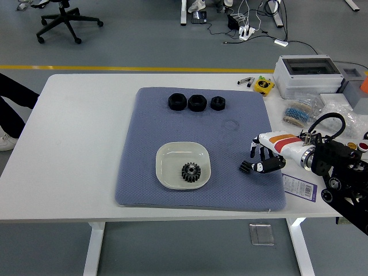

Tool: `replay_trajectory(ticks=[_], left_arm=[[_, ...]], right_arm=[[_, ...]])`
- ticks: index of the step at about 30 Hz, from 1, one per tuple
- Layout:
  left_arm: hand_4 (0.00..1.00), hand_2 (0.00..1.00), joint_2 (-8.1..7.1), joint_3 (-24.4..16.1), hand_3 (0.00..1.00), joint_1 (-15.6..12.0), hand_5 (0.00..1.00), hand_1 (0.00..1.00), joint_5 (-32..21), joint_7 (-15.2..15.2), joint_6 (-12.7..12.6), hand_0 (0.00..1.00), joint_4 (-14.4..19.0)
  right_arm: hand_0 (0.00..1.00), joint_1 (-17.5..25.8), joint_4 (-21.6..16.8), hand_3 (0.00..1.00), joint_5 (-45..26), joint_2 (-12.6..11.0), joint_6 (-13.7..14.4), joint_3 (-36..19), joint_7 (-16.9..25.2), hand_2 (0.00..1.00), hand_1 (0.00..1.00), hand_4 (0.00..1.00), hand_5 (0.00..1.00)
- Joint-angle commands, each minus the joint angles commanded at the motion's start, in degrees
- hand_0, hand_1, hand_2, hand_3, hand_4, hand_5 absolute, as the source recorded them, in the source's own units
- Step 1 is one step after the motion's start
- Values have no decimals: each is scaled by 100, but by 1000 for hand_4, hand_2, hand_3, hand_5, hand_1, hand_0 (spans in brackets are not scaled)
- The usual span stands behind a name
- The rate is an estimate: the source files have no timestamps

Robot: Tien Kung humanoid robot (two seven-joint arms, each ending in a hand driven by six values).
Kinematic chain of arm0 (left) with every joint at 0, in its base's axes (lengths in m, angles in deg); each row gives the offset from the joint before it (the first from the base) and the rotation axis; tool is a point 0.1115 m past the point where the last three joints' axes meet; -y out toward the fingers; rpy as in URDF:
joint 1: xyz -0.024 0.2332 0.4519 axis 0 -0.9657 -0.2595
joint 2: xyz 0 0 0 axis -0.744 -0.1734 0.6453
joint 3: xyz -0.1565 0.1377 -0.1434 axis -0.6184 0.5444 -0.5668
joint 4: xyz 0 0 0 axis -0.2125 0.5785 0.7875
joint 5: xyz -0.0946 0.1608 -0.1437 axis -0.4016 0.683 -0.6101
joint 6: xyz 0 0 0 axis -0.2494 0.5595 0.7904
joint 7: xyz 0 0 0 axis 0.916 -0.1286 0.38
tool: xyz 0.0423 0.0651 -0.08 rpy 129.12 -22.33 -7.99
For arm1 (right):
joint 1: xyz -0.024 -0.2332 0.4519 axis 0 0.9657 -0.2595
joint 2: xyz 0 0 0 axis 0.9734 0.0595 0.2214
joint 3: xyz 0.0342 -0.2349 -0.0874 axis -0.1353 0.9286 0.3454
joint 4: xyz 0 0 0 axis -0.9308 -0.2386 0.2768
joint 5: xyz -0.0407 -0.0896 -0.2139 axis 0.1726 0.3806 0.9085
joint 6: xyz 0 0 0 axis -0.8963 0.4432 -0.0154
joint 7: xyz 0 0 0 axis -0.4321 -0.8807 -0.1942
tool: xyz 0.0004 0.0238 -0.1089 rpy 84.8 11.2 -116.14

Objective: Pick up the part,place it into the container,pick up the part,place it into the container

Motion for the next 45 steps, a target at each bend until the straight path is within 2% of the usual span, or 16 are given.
replay_trajectory(ticks=[4,5,9,10,16,17,22,23,28,29,34,35,45], left_arm=[[484,835,0,-13,573,0,718,793,45,17,6,821,0],[483,835,0,-14,574,0,715,793,51,19,7,821,0],[483,835,0,-27,574,3,715,793,69,26,12,821,0],[485,834,0,-40,574,3,715,793,89,31,16,821,0],[485,834,0,-80,574,5,715,793,184,64,32,821,0],[486,834,0,-72,574,7,717,793,176,66,31,822,0],[486,834,0,-42,574,16,717,793,133,67,27,822,0],[488,834,0,-40,574,17,716,793,128,67,27,822,0],[488,834,0,-21,574,21,716,793,113,68,35,822,0],[488,833,0,-21,574,22,714,793,117,70,36,822,0],[488,833,0,-7,574,26,714,793,117,78,39,822,0],[489,833,0,-10,574,28,714,793,122,79,40,822,0],[489,833,0,-48,574,31,714,792,185,94,58,822,0]], right_arm=[[275,12,40,678,-52,39,22,-7,1,643,465,998,503],[278,16,33,723,-65,44,48,-11,0,660,471,998,519],[278,21,61,723,-116,80,90,-9,-12,660,471,998,519],[256,26,94,689,-146,113,120,-2,-15,639,435,998,521],[256,49,174,689,-221,285,324,65,-7,639,435,998,521],[216,46,200,573,-237,308,339,80,-3,549,376,969,487],[216,57,422,573,-319,401,405,140,-16,549,376,969,487],[166,70,449,517,-320,403,430,145,-21,473,332,883,472],[166,96,485,517,-348,389,450,153,-33,473,332,883,472],[145,96,490,502,-359,390,456,157,-31,440,299,841,474],[145,107,565,502,-394,411,477,182,-22,440,299,841,474],[129,112,574,491,-406,411,479,184,-21,424,279,815,468],[114,110,635,486,-509,455,581,222,0,409,255,801,486]])
